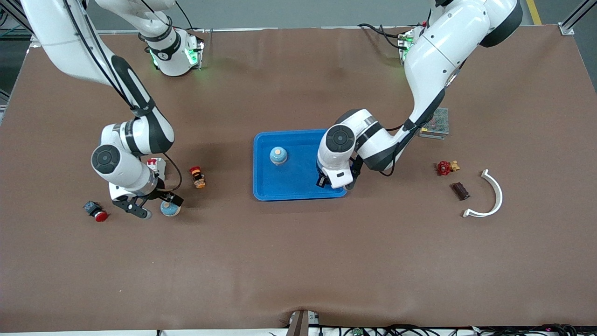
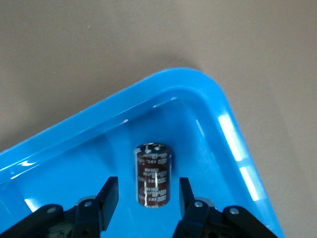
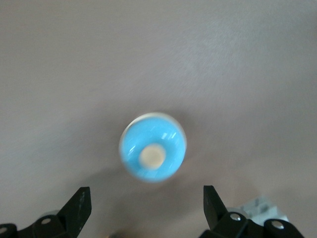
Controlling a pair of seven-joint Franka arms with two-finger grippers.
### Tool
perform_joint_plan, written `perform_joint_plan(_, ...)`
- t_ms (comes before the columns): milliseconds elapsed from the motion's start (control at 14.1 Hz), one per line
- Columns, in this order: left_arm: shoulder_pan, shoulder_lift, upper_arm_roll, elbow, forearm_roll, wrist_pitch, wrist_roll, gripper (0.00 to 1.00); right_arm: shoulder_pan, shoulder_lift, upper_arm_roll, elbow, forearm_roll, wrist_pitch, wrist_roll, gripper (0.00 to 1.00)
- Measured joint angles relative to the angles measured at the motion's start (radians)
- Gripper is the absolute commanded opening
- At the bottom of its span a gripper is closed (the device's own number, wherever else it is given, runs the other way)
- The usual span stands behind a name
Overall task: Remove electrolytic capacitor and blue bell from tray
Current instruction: 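Move the left gripper back to the tray while the right gripper returns, then grasp the second capacitor with the left gripper while the right grasps the bell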
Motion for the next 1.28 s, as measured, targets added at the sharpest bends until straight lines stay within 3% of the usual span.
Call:
perform_joint_plan(284, -0.002, 0.013, 0.001, 0.007, 0.0, 0.013, -0.003, 0.41, 0.018, -0.068, 0.073, 0.005, 0.116, -0.028, 0.254, 1.0)
perform_joint_plan(567, -0.002, 0.027, 0.001, 0.008, 0.0, 0.02, -0.004, 0.01, 0.166, -0.066, 0.093, 0.0, 0.116, 0.041, 0.644, 1.0)
perform_joint_plan(922, 0.002, 0.018, 0.002, 0.031, 0.0, 0.011, -0.004, 0.0, 0.292, -0.066, 0.093, -0.002, 0.11, 0.041, 0.951, 1.0)
perform_joint_plan(1134, 0.01, -0.027, 0.0, 0.05, 0.0, -0.051, -0.004, 0.0, 0.34, -0.064, 0.092, -0.009, 0.047, 0.024, 1.159, 1.0)
perform_joint_plan(1276, 0.021, -0.076, -0.001, 0.054, -0.002, -0.11, -0.004, 0.0, 0.377, -0.058, 0.091, -0.011, -0.046, -0.029, 1.262, 1.0)
